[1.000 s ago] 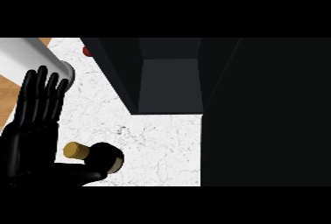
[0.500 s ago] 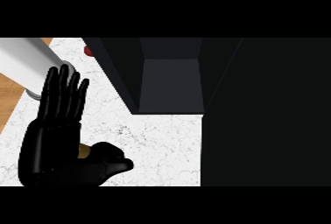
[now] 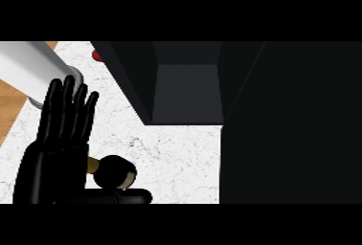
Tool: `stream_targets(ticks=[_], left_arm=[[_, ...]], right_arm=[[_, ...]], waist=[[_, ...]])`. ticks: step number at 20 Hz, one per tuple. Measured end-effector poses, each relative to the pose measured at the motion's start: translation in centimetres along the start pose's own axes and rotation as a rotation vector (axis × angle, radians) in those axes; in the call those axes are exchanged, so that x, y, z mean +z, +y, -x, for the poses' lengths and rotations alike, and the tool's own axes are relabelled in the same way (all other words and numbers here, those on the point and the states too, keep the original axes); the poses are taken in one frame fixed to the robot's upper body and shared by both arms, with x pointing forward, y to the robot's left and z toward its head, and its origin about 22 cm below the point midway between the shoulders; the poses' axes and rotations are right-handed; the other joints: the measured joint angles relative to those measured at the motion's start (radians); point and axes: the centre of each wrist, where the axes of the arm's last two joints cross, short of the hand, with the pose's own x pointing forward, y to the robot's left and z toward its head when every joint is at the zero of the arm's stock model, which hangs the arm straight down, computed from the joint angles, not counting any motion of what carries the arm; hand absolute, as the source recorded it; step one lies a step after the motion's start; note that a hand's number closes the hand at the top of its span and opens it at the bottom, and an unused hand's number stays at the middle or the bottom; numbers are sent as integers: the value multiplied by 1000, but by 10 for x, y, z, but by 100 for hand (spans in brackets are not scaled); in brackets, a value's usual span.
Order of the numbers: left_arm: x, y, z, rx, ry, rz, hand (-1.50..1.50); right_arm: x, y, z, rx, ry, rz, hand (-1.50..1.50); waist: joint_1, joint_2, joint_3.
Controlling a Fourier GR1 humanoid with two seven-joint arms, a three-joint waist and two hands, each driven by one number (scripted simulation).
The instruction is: Pick up the wine, place it into the cabinet and close the cabinet
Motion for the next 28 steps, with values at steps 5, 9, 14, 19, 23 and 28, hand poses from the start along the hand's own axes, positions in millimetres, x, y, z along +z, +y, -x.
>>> stream_targets(ticks=[5, 9, 14, 19, 23, 28], left_arm=[[1, -7, -2, -5, -2, -6, -150], [6, -10, 1, -23, -2, -26, -150], [19, -1, 1, -40, 24, -47, -150], [25, 16, 10, -61, 43, -92, -150], [29, 30, 16, -85, 48, -112, -150], [38, 47, 19, -102, 57, -130, -150]], right_arm=[[-6, -6, -4, 25, 4, 2, -150], [-7, -6, -6, 24, 4, -2, -150], [-10, -5, -6, 18, 2, 1, -150], [-6, -8, -4, 25, 5, -1, -150], [-9, -7, -5, 20, -3, -3, -150], [-12, -1, -9, 17, -7, 0, -150]], waist=[[1, 0, 0], [1, 0, 0], [3, 0, 0], [2, 0, 0], [3, 1, 0], [4, 0, 0]])
